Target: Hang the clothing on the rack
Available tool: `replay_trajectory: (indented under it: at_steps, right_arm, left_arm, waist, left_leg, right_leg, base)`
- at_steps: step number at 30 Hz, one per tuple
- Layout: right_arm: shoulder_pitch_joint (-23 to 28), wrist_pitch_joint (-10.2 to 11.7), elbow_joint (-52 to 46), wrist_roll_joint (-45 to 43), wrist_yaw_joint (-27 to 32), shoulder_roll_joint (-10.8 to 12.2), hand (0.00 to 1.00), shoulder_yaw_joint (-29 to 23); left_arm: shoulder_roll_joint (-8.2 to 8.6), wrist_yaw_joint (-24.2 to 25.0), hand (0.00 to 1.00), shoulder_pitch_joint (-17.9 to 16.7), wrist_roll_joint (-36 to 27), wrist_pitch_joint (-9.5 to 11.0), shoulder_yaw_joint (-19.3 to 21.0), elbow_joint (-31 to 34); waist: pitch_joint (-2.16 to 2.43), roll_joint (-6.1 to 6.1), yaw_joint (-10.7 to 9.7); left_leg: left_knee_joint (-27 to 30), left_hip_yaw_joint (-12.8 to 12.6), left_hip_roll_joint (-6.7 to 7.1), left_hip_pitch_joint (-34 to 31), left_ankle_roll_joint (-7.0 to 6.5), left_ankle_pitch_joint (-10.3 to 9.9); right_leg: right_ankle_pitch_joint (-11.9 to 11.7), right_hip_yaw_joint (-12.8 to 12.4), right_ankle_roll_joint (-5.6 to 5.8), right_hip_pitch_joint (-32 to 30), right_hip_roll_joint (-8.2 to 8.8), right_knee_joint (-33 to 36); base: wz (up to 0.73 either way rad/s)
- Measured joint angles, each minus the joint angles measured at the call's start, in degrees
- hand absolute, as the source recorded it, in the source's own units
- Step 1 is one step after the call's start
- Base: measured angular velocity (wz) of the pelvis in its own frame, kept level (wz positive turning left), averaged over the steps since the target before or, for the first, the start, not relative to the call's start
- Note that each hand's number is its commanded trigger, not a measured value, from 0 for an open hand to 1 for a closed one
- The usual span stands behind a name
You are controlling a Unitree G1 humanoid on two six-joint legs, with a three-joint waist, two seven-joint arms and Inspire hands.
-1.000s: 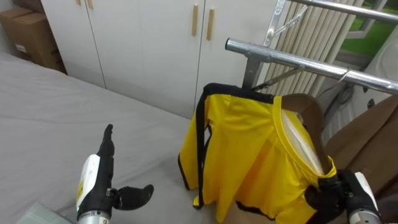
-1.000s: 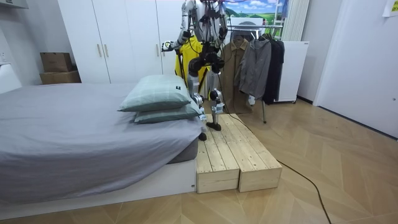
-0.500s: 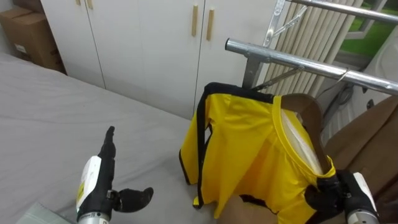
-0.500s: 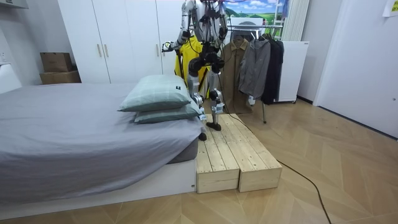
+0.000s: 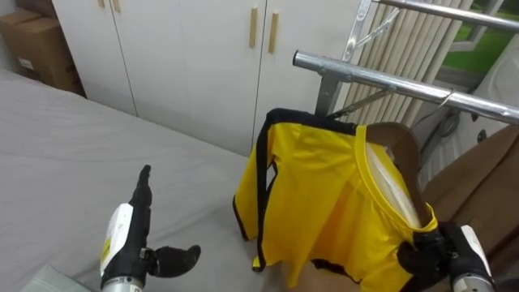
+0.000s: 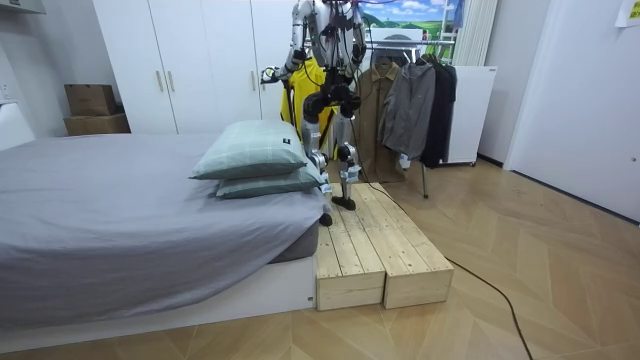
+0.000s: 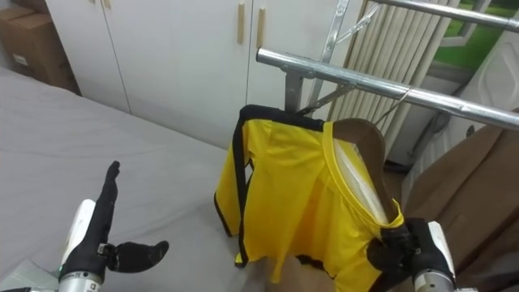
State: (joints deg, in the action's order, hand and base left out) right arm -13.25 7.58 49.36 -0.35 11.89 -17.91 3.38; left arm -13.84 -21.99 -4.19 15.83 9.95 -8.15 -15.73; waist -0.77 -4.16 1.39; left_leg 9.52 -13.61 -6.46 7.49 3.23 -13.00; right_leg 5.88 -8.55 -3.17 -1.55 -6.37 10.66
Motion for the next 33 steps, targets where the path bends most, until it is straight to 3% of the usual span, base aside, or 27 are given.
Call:
replay_trajectory:
  at_steps: [6,12,13,17,23,32,33]
  right_arm:
    - [0.0,0.0,0.0,-0.5,0.2,0.3,0.00,-0.2]
    - [0.0,0.0,-0.5,-13.9,7.8,0.6,0.00,-0.3]
    - [0.0,0.1,-0.5,-16.1,9.8,0.5,1.00,-0.4]
    - [0.0,0.1,-0.6,-22.2,15.5,0.6,1.00,-0.8]
    - [0.1,0.1,-0.6,-23.6,19.6,0.6,1.00,0.0]
    - [0.4,0.1,-0.6,-24.8,20.2,0.6,1.00,0.3]
    - [0.3,0.1,-0.6,-24.8,20.2,0.6,0.71,0.3]
  left_arm:
    - [0.00,0.4,0.00,0.0,0.2,0.0,0.1,0.0]
    - [-0.01,-0.1,0.00,0.0,2.7,0.0,0.0,-0.1]
    - [0.03,-0.2,0.00,0.0,2.7,0.0,0.0,-0.2]
    - [0.02,-0.2,0.00,0.0,2.4,-0.2,-1.0,-0.9]
    - [0.19,0.5,0.00,0.0,1.9,-0.9,-1.9,-1.2]
    - [0.19,1.7,0.00,0.0,1.7,-0.9,-1.7,-1.1]
    - [0.19,1.8,0.00,0.0,1.7,-0.9,-1.7,-1.1]
  waist:
    - [0.03,0.00,-0.2]
    - [0.09,0.11,-1.0]
    - [0.17,0.20,-1.1]
    - [0.60,0.93,-1.5]
    - [0.50,1.28,-1.5]
    - [0.39,1.72,-1.3]
    - [0.38,1.74,-1.3]
  left_leg:
    - [0.0,0.1,0.00,0.0,0.00,0.0]
    - [0.1,-0.3,0.02,-0.1,0.00,0.0]
    - [0.1,-0.5,0.02,-0.1,0.00,0.0]
    - [0.0,-0.9,0.01,0.0,0.00,0.0]
    - [0.0,-1.3,-0.07,0.2,0.00,0.0]
    - [0.1,-1.3,0.00,0.3,0.03,0.0]
    - [0.1,-1.3,0.00,0.3,0.03,0.0]
  right_leg:
    - [0.0,0.0,0.00,0.0,-0.01,0.1]
    - [0.0,-0.3,0.00,-0.3,-0.10,0.1]
    - [0.0,-0.5,0.00,-0.4,-0.14,0.1]
    - [0.0,-0.7,0.00,-0.5,-0.17,0.4]
    - [0.0,-0.9,0.00,-0.6,-0.30,0.9]
    - [0.0,-0.9,0.02,-0.6,-0.23,0.8]
    - [0.0,-0.9,0.02,-0.6,-0.23,0.8]
  base:
    - [0.00]
    - [-0.03]
    - [-0.06]
    - [-0.03]
    - [0.00]
    - [0.00]
    - [0.00]
